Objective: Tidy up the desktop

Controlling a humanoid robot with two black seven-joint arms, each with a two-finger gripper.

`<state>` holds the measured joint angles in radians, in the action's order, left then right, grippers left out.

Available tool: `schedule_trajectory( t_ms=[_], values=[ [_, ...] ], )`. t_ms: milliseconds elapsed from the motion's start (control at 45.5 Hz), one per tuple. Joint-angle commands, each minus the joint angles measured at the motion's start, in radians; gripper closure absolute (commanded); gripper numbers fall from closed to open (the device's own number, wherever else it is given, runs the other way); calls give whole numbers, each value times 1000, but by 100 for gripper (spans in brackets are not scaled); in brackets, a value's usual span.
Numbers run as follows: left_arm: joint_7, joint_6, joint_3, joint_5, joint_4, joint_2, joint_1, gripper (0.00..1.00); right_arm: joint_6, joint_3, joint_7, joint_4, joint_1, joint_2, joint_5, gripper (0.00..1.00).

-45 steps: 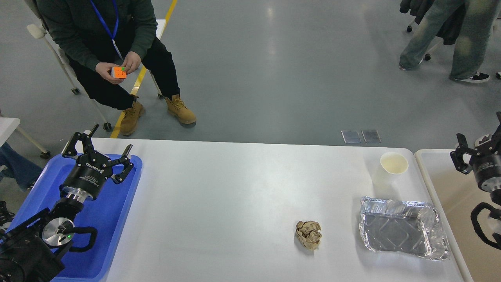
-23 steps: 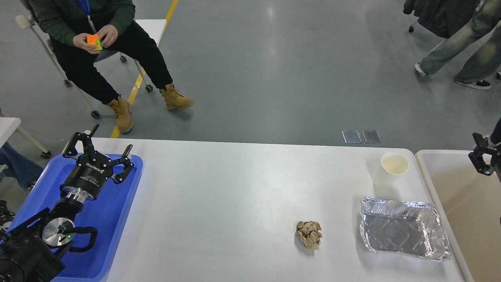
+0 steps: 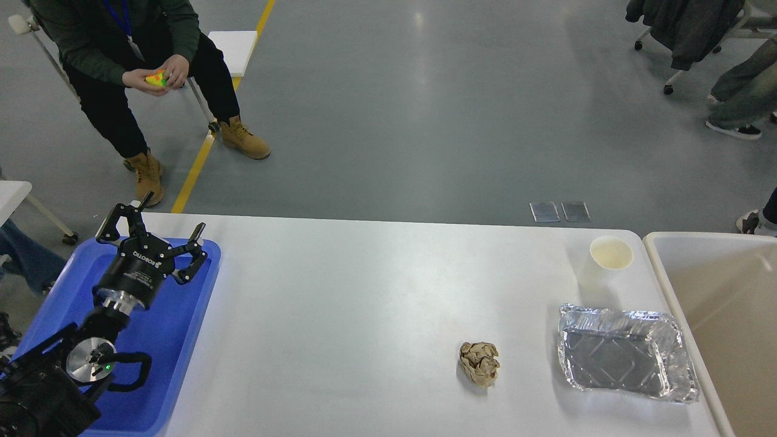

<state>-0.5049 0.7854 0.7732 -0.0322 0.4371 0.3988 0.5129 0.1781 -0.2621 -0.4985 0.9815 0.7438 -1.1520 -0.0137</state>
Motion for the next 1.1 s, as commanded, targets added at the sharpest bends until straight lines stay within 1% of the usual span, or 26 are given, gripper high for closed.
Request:
schedule_trajectory(
  t_ms=[0,132,154,286,506,572,660,792,858,946,1078],
  values=[
    [0,0,1,0,0,0,-1,1,4,434,8,55,311,-113,-43,0],
    [0,0,1,0,0,0,-1,1,6,636,8,55,465,-112,-182,0],
    [0,0,1,0,0,0,1,1,6,696,8,54,511,-107,-230,0],
    [0,0,1,0,0,0,-1,1,15,839,8,52,646,-94,-351,0],
    [0,0,1,0,0,0,1,1,139,998,8,52,821,-29,-529,0],
    [0,0,1,0,0,0,1,1,170,1066,8,51,885,9,-581,0],
    [0,0,0,0,0,0,-1,1,184,1170,8,49,965,64,-615,0],
    [0,0,1,0,0,0,-1,1,181,1394,6,49,1092,198,-605,0],
    [0,0,0,0,0,0,-1,1,178,1474,6,48,1137,273,-598,0],
    [0,0,0,0,0,0,1,1,178,1520,6,48,1154,339,-598,0],
    [0,0,1,0,0,0,-1,1,182,1541,6,45,1161,423,-603,0]
  ],
)
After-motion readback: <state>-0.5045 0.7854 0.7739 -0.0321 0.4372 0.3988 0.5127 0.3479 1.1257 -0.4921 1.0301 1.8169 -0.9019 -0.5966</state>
